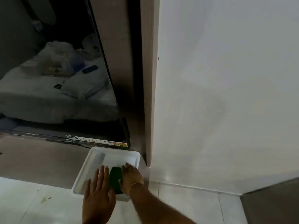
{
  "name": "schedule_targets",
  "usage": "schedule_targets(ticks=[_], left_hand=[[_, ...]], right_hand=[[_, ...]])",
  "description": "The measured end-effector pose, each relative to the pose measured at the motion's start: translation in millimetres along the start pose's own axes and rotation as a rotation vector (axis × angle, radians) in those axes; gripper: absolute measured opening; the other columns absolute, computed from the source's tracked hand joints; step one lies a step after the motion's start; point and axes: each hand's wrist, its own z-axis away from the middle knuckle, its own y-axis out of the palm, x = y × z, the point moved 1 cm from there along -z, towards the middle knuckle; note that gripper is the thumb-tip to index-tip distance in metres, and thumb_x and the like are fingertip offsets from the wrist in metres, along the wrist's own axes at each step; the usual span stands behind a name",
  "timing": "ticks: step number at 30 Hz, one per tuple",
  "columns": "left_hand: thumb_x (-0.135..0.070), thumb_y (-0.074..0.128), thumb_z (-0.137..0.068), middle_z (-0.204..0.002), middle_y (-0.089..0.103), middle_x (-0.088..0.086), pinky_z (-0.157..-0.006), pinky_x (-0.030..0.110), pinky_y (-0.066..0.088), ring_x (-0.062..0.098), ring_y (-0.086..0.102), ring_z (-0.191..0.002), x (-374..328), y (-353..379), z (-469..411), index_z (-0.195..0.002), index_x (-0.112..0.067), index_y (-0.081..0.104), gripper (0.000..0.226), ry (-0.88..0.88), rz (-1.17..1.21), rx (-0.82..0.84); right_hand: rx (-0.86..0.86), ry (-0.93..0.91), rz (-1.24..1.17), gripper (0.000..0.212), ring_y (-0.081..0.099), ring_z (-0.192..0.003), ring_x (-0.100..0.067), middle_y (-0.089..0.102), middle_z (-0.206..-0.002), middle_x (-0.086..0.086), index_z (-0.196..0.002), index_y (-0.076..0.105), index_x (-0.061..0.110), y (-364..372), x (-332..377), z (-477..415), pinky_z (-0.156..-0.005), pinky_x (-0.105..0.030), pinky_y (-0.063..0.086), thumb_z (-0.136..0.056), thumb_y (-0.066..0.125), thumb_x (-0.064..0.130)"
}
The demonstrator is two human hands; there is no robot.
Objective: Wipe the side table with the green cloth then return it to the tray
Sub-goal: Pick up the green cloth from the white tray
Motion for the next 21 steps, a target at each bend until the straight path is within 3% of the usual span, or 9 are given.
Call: schedule_targets(ticks=[2, 4, 7, 12, 16, 21], left_hand=[[-0.050, 0.006, -0.089, -0.176, 0.001, 0.008, -0.135, 0.056, 0.010, 0.026, 0.001, -0.164, 8.3, 1.5, -8.8, -0.165, -0.015, 0.004, 0.084, -0.010, 0.010, 0.000], [-0.051, 0.006, -0.089, -0.176, -0.001, 0.007, -0.135, 0.055, 0.009, 0.025, 0.000, -0.164, 16.5, 7.7, -15.2, -0.165, -0.015, 0.003, 0.084, -0.008, -0.004, -0.006], [-0.052, 0.003, -0.089, -0.176, -0.006, 0.006, -0.136, 0.053, 0.005, 0.023, -0.005, -0.164, 27.1, 13.9, -20.0, -0.165, -0.017, -0.003, 0.084, -0.005, -0.040, -0.016], [-0.055, -0.005, -0.088, -0.176, -0.018, 0.002, -0.134, 0.044, -0.009, 0.018, -0.017, -0.163, 36.5, 15.0, -29.0, -0.163, -0.018, -0.018, 0.084, -0.026, -0.072, -0.009], [-0.056, -0.009, -0.087, -0.175, -0.022, 0.001, -0.134, 0.043, -0.011, 0.016, -0.021, -0.161, 35.0, 17.5, -33.6, -0.162, -0.021, -0.021, 0.084, -0.064, -0.083, 0.021], [-0.055, -0.014, -0.085, -0.176, -0.023, 0.001, -0.134, 0.045, -0.009, 0.015, -0.024, -0.160, 35.0, 32.2, -34.9, -0.162, -0.022, -0.025, 0.084, -0.108, -0.149, 0.082]], right_hand=[[0.040, 0.014, 0.043, 0.076, 0.010, -0.165, -0.038, 0.008, -0.178, -0.018, -0.170, 0.006, 0.009, 4.8, 0.5, -14.9, -0.135, -0.050, 0.010, -0.112, 0.043, 0.039], [0.061, 0.022, 0.075, 0.080, 0.020, -0.161, -0.041, 0.020, -0.174, -0.022, -0.169, 0.009, 0.006, 6.8, 2.3, -23.9, -0.134, -0.051, 0.014, -0.109, 0.051, 0.038], [0.097, 0.061, 0.084, 0.086, 0.039, -0.147, -0.043, 0.038, -0.159, -0.025, -0.162, 0.027, 0.003, 8.8, 11.7, -33.6, -0.128, -0.053, 0.030, -0.094, 0.075, 0.027], [0.155, 0.146, -0.044, 0.058, 0.046, -0.143, -0.038, 0.042, -0.156, -0.019, -0.146, 0.057, 0.007, 7.6, 13.5, -36.6, -0.123, -0.050, 0.042, -0.093, 0.077, 0.020], [0.157, 0.152, -0.112, 0.056, 0.045, -0.142, -0.037, 0.034, -0.161, -0.016, -0.147, 0.054, 0.012, 8.9, 7.7, -36.1, -0.121, -0.051, 0.043, -0.097, 0.072, 0.030], [0.164, 0.112, -0.111, 0.085, 0.042, -0.144, -0.038, 0.037, -0.156, -0.017, -0.154, 0.037, 0.018, 17.9, 1.9, -37.7, -0.120, -0.055, 0.043, -0.086, 0.084, 0.041]])
